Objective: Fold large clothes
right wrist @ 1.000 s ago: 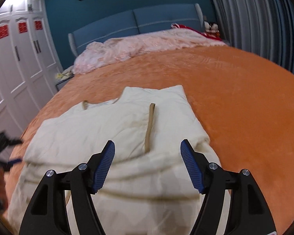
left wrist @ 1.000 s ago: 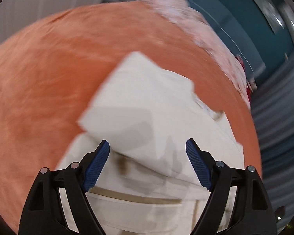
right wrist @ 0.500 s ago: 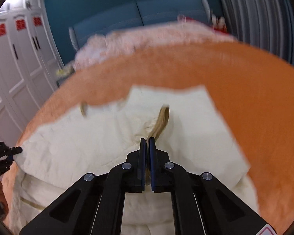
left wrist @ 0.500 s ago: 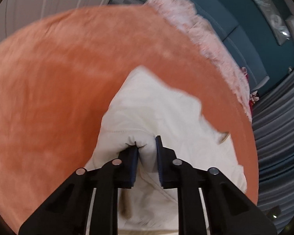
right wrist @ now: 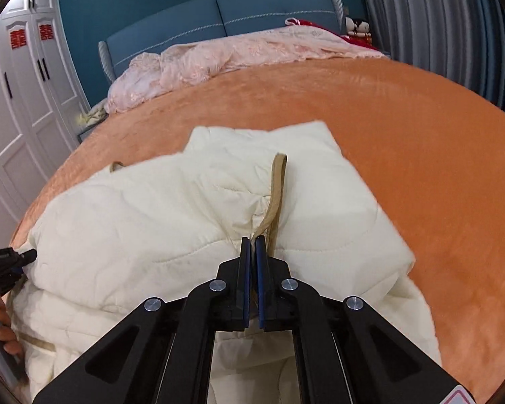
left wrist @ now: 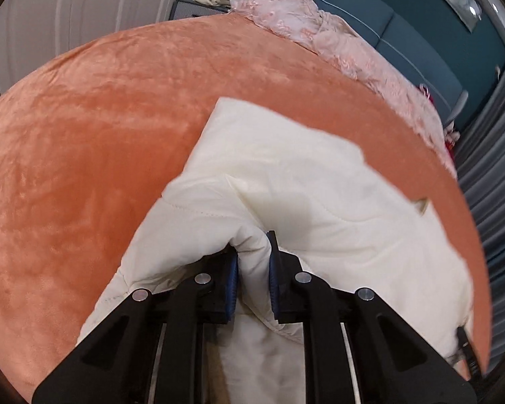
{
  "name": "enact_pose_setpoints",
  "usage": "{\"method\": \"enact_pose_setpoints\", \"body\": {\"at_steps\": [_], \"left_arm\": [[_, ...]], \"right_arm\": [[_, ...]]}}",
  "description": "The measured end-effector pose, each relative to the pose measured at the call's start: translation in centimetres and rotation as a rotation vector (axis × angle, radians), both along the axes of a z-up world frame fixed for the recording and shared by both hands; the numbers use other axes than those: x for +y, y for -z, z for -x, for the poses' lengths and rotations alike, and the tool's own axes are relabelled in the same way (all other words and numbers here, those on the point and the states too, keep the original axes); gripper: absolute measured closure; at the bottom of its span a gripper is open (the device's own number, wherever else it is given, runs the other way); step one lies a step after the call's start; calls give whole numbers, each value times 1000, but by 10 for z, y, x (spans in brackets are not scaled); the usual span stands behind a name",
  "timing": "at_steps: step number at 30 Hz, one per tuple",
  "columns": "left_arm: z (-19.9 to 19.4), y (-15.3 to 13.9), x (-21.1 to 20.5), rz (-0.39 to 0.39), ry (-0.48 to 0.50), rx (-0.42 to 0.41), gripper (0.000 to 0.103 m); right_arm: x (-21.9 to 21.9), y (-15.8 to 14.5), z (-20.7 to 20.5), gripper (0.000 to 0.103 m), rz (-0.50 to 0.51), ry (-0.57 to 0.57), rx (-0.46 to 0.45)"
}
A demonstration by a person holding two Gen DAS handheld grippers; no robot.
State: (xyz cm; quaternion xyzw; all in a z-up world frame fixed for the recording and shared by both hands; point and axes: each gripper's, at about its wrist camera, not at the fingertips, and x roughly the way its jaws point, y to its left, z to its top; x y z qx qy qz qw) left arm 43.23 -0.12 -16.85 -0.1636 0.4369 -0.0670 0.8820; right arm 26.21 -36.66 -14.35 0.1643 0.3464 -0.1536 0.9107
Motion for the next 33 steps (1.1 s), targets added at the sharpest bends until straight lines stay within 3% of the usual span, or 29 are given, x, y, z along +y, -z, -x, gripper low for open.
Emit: {"method": "enact_pose_setpoints", "body": {"at_steps": [6,16,26,29,30,32,33], "left_arm": [[3,10,-12,-88,17,-41,87],[8,16,-21,-160,16,-88,87],[10,17,-25,-187,12,-104,87],[12,12,-19,-146,6,-91,86],[13,7,-13,-127,5,-71,83],[23,-7,-3,-114,20,-33,66],[37,-17,6,-118,21,-34,48]], "right_arm": [[4,16,-5,101,-7,-13,46],[7,23,-3,101,-3,-14,50],[12,26,-8,100,46,-7,63],[6,20,-3,97,-8,-9,35],[2,13,4,94,-36,1,25],[-4,-4,34,73,-75,30,-2],[-5,-13,54,68,-86,32,-29]]}}
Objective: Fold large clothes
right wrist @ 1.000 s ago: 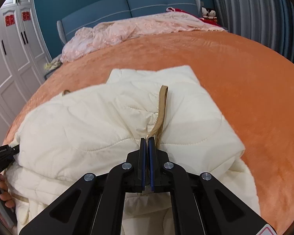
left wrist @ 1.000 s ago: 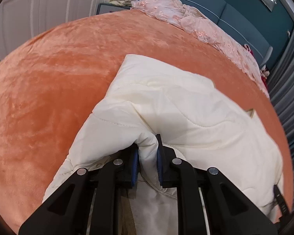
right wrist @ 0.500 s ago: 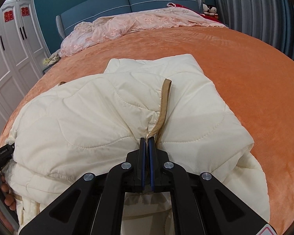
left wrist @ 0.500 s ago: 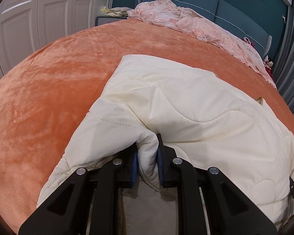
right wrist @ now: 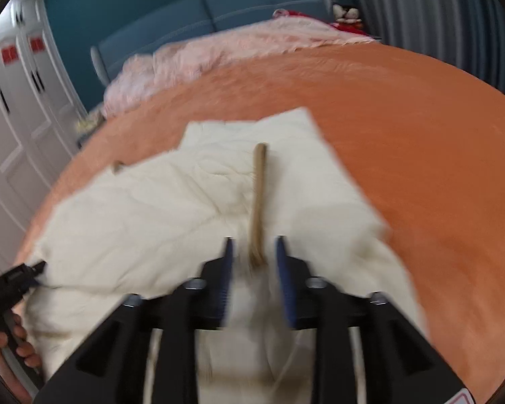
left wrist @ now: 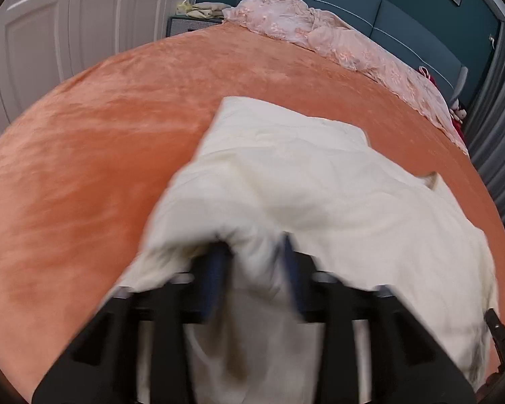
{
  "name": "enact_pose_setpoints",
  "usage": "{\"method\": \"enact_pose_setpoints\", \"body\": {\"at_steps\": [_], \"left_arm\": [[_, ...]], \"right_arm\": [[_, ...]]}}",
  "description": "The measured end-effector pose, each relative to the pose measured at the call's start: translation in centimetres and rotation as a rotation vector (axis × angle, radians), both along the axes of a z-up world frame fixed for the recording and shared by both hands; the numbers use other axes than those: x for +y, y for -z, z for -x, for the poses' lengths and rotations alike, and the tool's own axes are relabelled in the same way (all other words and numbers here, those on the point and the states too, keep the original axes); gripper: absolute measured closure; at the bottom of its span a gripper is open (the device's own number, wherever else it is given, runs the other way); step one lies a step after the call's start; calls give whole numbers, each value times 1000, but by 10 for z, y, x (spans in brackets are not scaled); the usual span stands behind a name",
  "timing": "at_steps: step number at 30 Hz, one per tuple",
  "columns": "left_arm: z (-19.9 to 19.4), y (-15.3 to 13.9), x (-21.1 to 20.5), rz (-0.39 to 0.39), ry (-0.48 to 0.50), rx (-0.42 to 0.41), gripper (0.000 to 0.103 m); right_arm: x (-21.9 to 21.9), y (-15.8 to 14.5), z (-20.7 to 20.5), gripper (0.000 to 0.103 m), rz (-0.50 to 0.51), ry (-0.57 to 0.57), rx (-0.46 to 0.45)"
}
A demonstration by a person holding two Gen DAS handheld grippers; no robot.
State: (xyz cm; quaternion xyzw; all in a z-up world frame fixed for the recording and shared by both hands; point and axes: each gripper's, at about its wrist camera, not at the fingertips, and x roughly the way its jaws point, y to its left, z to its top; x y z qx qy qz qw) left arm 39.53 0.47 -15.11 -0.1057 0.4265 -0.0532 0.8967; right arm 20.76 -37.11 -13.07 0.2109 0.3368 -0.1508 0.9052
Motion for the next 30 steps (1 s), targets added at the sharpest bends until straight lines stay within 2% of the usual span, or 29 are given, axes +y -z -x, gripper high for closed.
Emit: {"method": "enact_pose_setpoints", "body": {"at_steps": [1,4,7,10,13,15,17,20,23,24,25,26,27,28,29,30], "left_arm": [[14,-9,9,7,6,-5,39],[55,-27,41,52,29,21,31],[95,-31,81,125,18,102,30],[133,-23,112,135,-18,174,30],[160,-10,129,139,-43,239,30],[177,3,137,194,-63,289,30],[189,7,140,233,-87,278,30],[196,5,135,251,-86,273,30],[198,5,127,301,-77,285,31],[198,5,124,293,-82,286,38],[199,5,120,281,-82,287,51],[198,6,116,276,-70,294,58],[199,8,115,275,-67,304,71],[200,9,115,283,-64,307,78],[201,7,115,288,-63,301,81],[203,2,113,281,-58,289,86]], "right_arm": [[-1,-8,22,59,0,0,-17],[-4,-21,85,47,43,-2,-9],[-14,-27,161,39,61,9,47],[-26,-24,210,36,37,54,114],[-29,-14,239,36,-4,92,141],[-30,-3,249,36,-92,102,147],[-30,9,252,36,-182,113,133],[-25,24,248,36,-290,117,126],[-12,31,239,35,-314,97,121],[-7,30,236,35,-295,87,122],[-3,30,233,37,-276,73,124],[2,30,230,41,-252,54,131],[3,30,228,45,-234,48,137],[5,30,227,57,-219,43,141],[5,30,224,70,-213,34,145],[5,29,223,77,-210,30,146]]}}
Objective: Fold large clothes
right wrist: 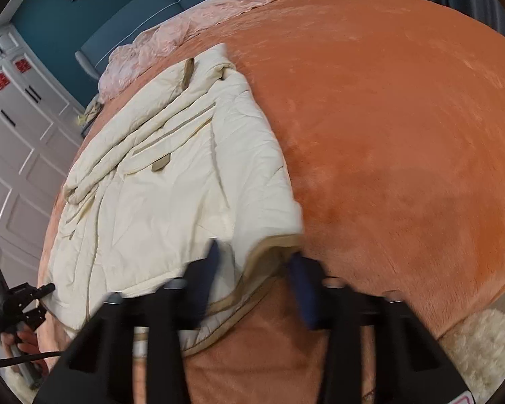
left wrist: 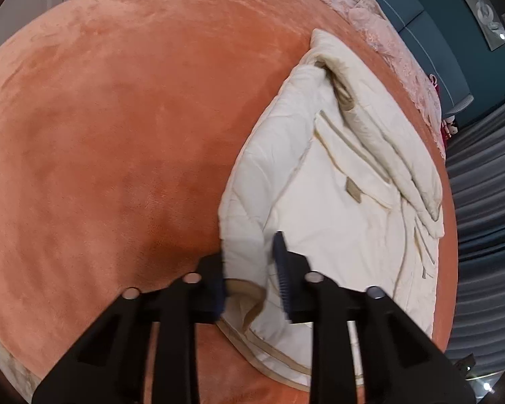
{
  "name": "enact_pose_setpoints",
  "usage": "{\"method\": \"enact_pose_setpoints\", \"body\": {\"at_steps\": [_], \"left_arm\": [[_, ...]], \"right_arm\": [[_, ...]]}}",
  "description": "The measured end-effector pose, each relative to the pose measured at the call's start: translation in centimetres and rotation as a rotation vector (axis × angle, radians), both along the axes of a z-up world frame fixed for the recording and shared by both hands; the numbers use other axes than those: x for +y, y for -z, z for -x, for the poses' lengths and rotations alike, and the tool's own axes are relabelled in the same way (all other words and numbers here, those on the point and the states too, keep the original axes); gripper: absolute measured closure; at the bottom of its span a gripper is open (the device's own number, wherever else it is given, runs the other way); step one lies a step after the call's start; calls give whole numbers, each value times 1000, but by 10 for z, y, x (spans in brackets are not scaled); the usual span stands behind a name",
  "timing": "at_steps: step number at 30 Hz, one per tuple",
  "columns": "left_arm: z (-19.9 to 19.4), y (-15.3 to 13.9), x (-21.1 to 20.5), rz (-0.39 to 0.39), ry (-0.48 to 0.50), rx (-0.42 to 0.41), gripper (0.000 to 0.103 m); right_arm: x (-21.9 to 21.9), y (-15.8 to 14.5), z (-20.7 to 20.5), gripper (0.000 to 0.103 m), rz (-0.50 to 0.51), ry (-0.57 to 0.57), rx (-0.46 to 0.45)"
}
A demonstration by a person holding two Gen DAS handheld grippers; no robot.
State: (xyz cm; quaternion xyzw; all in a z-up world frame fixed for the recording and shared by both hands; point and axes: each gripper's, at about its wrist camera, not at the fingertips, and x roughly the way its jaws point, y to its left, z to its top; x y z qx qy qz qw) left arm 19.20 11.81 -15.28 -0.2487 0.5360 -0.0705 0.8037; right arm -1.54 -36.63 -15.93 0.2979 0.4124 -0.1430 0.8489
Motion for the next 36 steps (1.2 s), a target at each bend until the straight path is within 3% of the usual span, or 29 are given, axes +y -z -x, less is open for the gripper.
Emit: {"method": "enact_pose_setpoints", "body": {"at_steps": [1,2,6,10,17,28,36], "left_arm": [[2,-3,0,-7,2,-9,89],[4,-8,0,-10,6,-20,90],[15,-33,0,-27,30,-75,94],[28,-61,-2,-57,52,-128,97],[60,-101,4,-67,86,-203,99],[107,-124,21,-60,112,-235,99],[169,-157,46,-76,143,-293,100]], "right_arm": [[-1,-2,0,90,9,-2,3],[1,-8,-1,92,34,-13,3],[21,-41,0,95,188,-66,-12],[37,-77,6,98,269,-104,-49],[48,-112,29,99,291,-145,-83],[63,-142,72,99,319,-193,-87],[76,-163,135,100,372,-255,-101]]}}
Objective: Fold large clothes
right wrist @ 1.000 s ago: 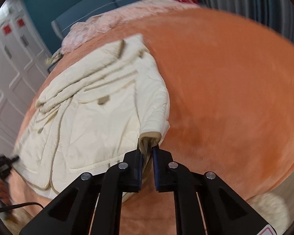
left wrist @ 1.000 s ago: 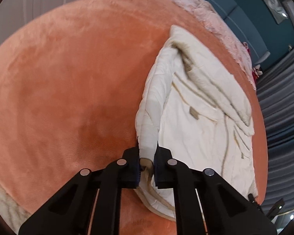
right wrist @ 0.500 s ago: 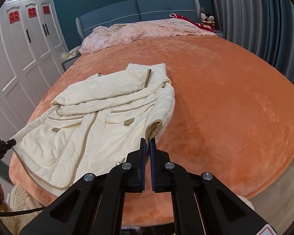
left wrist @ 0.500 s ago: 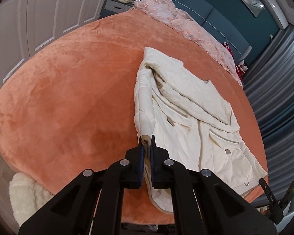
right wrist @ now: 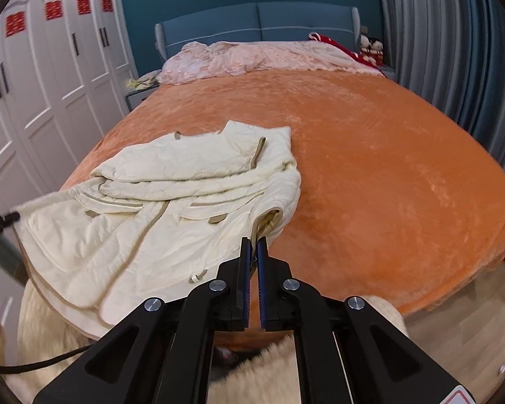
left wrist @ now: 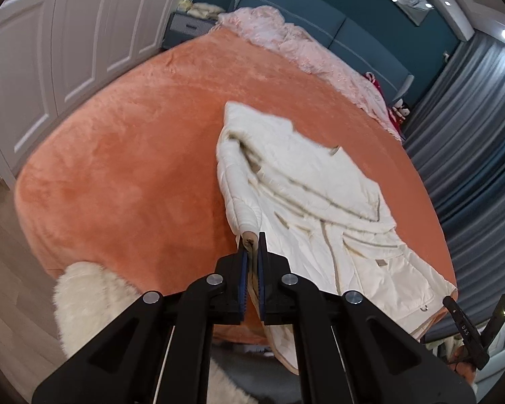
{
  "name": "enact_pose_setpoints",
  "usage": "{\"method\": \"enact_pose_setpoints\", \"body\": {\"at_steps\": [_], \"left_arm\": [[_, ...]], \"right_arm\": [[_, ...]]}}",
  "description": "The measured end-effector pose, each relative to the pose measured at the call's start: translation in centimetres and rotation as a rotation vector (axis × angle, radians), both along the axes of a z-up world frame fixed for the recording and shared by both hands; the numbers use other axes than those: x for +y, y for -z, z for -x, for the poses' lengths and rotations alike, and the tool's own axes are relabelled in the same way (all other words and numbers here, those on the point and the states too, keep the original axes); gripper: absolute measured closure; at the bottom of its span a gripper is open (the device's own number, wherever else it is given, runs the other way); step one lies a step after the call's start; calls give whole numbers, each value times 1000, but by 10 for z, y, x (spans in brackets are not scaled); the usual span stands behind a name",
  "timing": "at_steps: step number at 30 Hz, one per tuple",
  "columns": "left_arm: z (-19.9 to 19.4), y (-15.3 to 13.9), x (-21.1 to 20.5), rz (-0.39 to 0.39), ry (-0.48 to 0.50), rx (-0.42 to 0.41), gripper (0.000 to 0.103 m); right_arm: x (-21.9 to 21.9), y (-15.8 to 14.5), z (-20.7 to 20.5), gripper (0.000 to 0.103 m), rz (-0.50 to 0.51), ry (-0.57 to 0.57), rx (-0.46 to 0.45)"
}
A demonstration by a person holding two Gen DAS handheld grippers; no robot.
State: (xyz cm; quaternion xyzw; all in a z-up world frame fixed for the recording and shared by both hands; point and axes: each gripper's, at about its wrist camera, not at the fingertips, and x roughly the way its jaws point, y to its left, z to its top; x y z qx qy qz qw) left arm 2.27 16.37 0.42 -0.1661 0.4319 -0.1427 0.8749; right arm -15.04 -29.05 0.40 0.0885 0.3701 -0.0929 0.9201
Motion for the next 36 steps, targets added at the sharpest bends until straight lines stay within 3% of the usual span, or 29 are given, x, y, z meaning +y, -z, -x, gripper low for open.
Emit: {"method": "enact_pose_setpoints", "body": {"at_steps": [7,11,15,20,24,28,29,31,32,33,34,36], "left_arm": [[21,-56,16,38,-16,-127,100],[-8,-82,3,34,-16,-218,100],[-57,-86,-13,0,-46,-246,99],[-130,-65,-41,-84,-93,-221,99],[-195,-30,-58,-159,-142,-169,99],[-238,8,-70,-214,-148,-114,95],[-245,15,-69,-212,-146,-98,94],[-254,30,-65,-184,-167,-76,82],[-254,31,-62,-198,-196,-92,81],[-252,30,-59,-203,-214,-115,73],[-249,27,-56,-200,-219,-139,56],[-248,30,-50,-195,-215,-142,36]], "right_arm": [[-5,-51,35,101,10,36,-157],[-10,-81,7,102,38,29,-260],[-21,-90,-48,102,69,34,-316],[-41,-77,-133,102,65,54,-313],[-59,-56,-186,102,44,79,-288],[-70,-36,-222,102,30,77,-283],[-72,-33,-225,96,37,94,-299],[-72,-32,-225,82,29,105,-325],[-74,-32,-222,66,18,107,-346],[-74,-30,-219,58,19,115,-356],[-73,-27,-216,49,26,123,-357],[-74,-11,-215,48,37,120,-312]]}}
